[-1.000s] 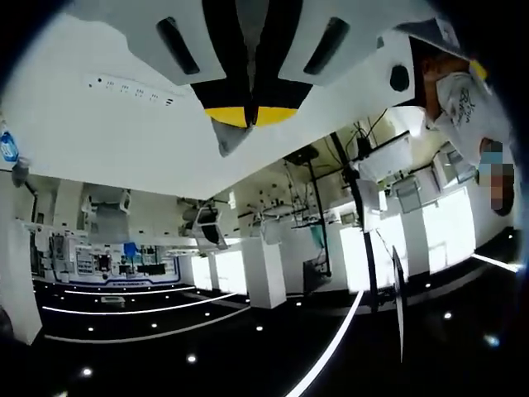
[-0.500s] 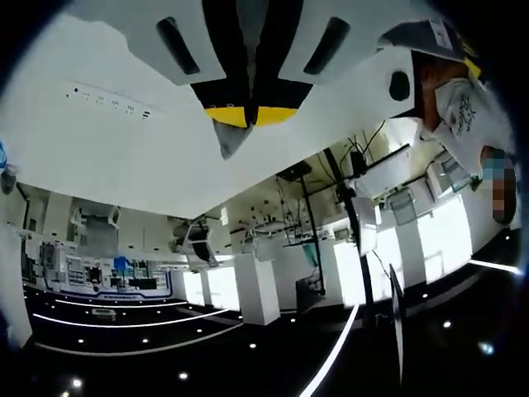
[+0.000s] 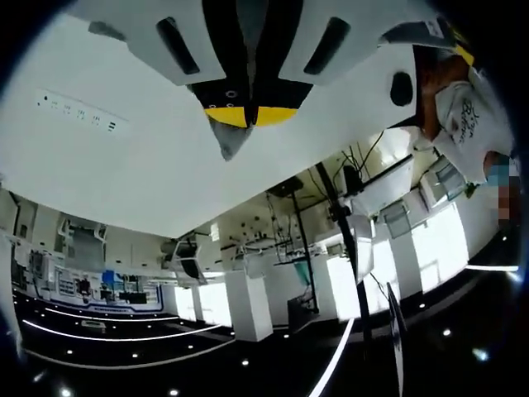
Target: Fold the towel on the table until its edges align and the towel forms a compact rectangular stack.
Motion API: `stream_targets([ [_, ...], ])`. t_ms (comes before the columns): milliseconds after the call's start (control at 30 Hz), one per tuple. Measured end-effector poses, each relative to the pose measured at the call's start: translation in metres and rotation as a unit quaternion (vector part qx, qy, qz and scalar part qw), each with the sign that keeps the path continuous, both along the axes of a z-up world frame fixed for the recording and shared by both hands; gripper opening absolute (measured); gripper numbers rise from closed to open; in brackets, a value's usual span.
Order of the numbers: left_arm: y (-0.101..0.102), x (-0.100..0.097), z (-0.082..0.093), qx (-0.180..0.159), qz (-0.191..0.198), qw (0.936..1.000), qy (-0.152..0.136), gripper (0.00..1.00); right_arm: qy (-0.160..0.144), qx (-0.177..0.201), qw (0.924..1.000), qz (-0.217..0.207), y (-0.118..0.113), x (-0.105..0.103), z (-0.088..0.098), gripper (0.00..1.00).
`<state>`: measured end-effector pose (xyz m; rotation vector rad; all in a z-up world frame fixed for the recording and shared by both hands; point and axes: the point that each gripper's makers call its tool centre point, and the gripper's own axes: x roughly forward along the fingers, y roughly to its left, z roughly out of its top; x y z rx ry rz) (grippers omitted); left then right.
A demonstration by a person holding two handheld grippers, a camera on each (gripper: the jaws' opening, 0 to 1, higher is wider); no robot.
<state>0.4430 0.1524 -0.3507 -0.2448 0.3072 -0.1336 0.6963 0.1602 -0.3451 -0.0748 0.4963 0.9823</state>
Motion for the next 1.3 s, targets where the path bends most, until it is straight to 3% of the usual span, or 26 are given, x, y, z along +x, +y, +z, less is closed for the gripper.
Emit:
stream_targets([
  [333,0.028,-0.004,-0.023,-0.015,0.029,0.9992,0.021,0.07,0.021,-0.012,0.9996,0.013,0.032,0.0,-0.03,0.0],
  [700,0.036,-0.005,-0.05,-0.03,0.047,0.9977,0.038,0.07,0.024,-0.028,0.9992,0.016,0.043,-0.005,-0.049,0.0],
  [1300,0.059,-0.004,-0.07,-0.029,0.066,0.9957,0.058,0.07,0.041,-0.042,0.9981,0.017,0.063,0.001,-0.08,0.0],
])
